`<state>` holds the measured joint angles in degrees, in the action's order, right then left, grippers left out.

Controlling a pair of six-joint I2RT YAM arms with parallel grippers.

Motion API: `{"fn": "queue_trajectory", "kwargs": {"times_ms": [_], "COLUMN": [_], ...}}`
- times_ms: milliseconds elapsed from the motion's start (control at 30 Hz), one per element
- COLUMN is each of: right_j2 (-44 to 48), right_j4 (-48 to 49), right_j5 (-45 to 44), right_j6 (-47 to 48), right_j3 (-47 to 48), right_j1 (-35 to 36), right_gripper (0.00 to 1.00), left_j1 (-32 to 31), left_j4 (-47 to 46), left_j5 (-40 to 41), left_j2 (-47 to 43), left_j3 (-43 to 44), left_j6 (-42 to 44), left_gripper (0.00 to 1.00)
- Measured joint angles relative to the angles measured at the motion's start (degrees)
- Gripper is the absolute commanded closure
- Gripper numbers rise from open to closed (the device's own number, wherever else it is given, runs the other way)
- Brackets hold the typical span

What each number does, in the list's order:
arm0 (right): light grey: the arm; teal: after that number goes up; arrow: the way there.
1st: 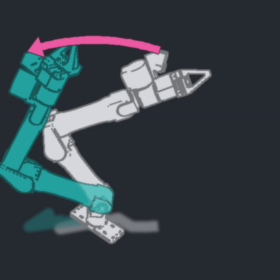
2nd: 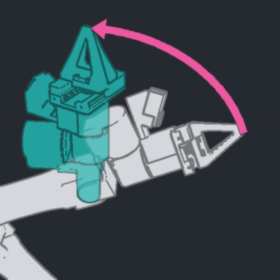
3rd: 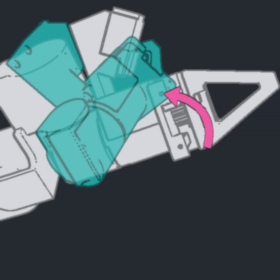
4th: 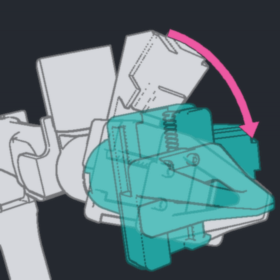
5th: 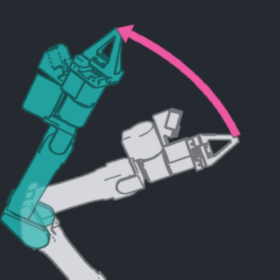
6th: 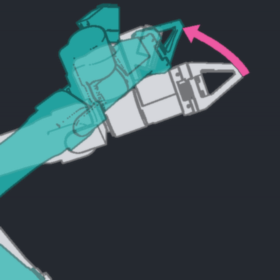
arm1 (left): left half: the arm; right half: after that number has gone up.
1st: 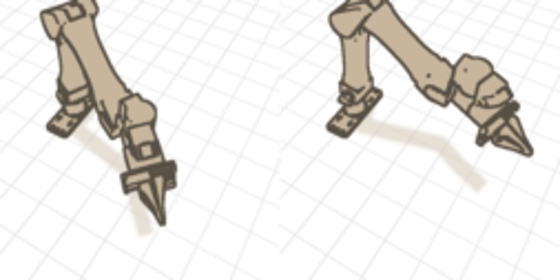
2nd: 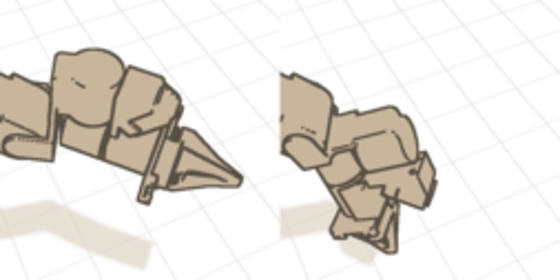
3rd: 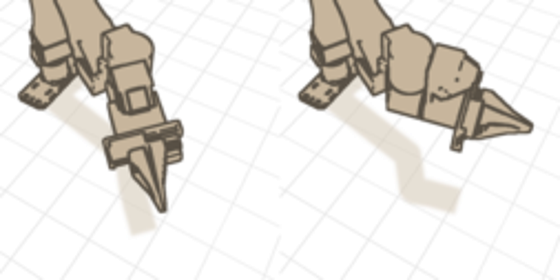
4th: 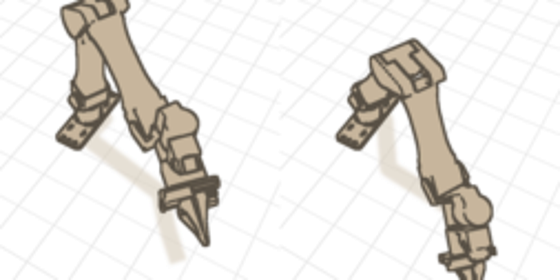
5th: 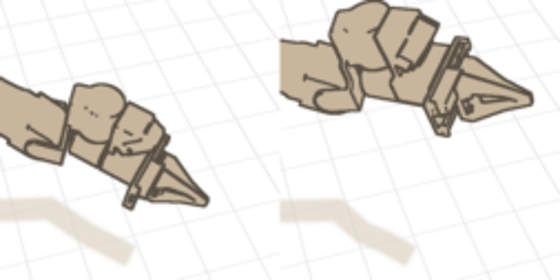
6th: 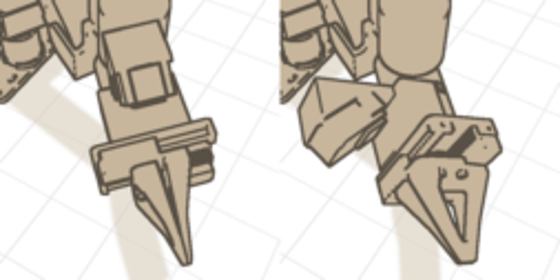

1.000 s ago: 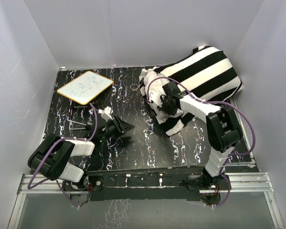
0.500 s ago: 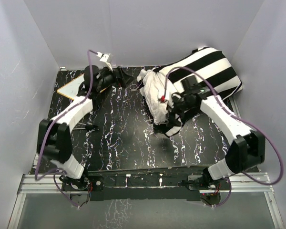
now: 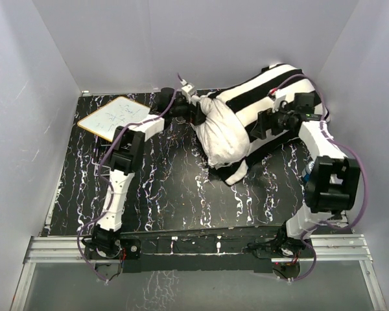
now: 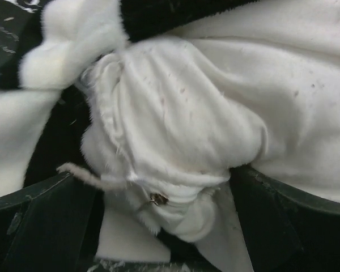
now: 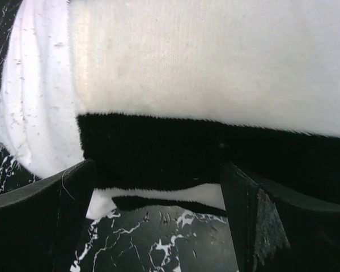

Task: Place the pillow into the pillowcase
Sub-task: Stuff the pillow into the pillowcase.

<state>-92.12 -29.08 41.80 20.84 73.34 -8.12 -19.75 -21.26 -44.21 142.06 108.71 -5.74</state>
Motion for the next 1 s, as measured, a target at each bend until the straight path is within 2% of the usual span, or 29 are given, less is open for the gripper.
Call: {"fn": "queue_trajectory", "kwargs": {"times_ms": [67, 100, 133, 200, 233, 300, 333, 400, 533, 667, 800, 833, 900, 1000], "right_j2": [-3.5, -5.0, -6.2, -8.1, -8.9, -10.1, -10.3, -10.3, -10.2, -9.2, -6.4, -5.8, -5.1, -5.4], "right_j4": [0.5, 0.7, 0.7, 0.4, 0.0, -1.6, -2.7, -5.8, -13.3, -20.0, -21.9, -21.3, -19.5, -15.9], "right_j5": [-0.4, -0.7, -1.1, -1.4, -1.4, -1.0, -0.8, -0.2, 0.6, -0.1, -3.1, -3.8, -5.3, -8.0], "right_j6": [-0.7, -0.9, -0.9, -0.5, -0.2, 1.1, 2.2, 5.4, 14.1, 22.6, 26.7, 27.1, 27.1, 25.2], "right_j3": [0.0, 0.1, 0.3, 1.6, 2.8, 4.9, 5.9, 7.1, 8.7, 8.9, 8.1, 8.1, 8.2, 9.6], "right_j1": [1.5, 2.1, 2.7, 3.1, 3.2, 3.6, 3.9, 5.1, 9.3, 12.7, 14.3, 14.6, 15.2, 16.0], "right_gripper": [0.21, 0.32, 0.51, 0.71, 0.78, 0.84, 0.85, 0.86, 0.87, 0.87, 0.85, 0.78, 0.59, 0.40], "left_j1": [-1.5, -2.1, -2.5, -2.8, -2.8, -2.6, -2.6, -3.2, -6.4, -14.5, -25.5, -27.9, -31.7, -35.8], "left_j4": [3.1, 4.0, 4.4, 4.3, 3.3, -0.2, -1.9, -6.3, -8.5, -10.8, -13.8, -14.8, -16.5, -17.1], "left_j5": [0.1, 0.0, -0.1, -1.1, -1.6, -1.4, -1.2, -0.4, 1.3, 6.1, 10.8, 12.0, 13.7, 15.1], "left_j2": [3.5, 4.5, 4.8, 4.6, 3.9, 0.3, -2.3, -11.0, -27.2, -38.9, -42.6, -42.6, -42.5, -41.2], "left_j3": [4.9, 6.3, 6.7, 6.3, 4.8, -2.5, -7.3, -22.1, -42.1, -55.9, -62.6, -63.1, -63.1, -61.0], "left_j6": [1.7, 2.1, 2.3, 1.6, 1.0, 0.2, 0.1, -0.1, -0.3, -2.7, -7.5, -8.8, -11.1, -13.7], "left_gripper": [0.24, 0.41, 0.61, 1.00, 1.00, 1.00, 1.00, 1.00, 1.00, 0.99, 0.85, 0.79, 0.67, 0.50]}}
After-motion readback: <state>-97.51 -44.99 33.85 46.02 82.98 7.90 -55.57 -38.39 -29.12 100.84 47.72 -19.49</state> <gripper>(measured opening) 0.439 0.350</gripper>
